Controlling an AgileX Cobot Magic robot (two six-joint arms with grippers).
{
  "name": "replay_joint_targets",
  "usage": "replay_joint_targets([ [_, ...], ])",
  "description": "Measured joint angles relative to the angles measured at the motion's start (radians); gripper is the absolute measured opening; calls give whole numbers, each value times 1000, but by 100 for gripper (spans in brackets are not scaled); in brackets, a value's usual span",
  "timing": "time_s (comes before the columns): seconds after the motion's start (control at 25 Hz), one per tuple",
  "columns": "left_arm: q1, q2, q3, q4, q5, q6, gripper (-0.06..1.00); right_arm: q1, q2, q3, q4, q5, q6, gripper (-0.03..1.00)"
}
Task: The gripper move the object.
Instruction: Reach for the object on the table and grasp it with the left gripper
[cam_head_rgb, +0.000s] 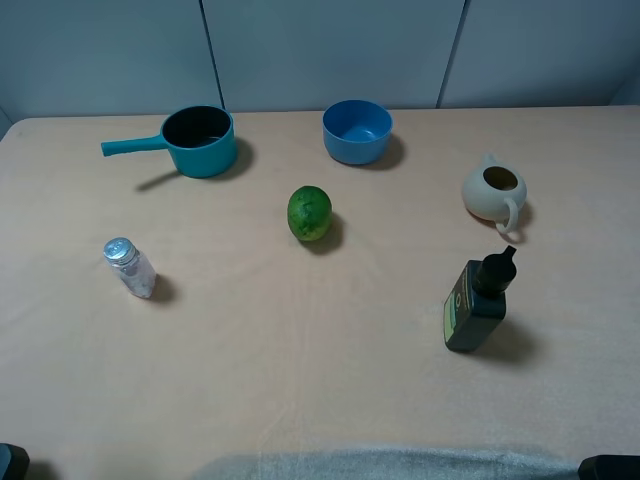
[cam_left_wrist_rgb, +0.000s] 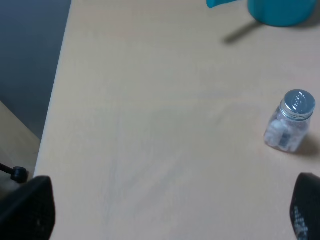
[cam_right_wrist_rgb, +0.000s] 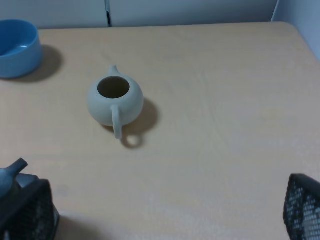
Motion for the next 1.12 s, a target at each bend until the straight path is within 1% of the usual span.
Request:
replay_joint_targets([
  [1.12,0,0,0,0,0,0,91,0,0,0,0,0,0,69],
])
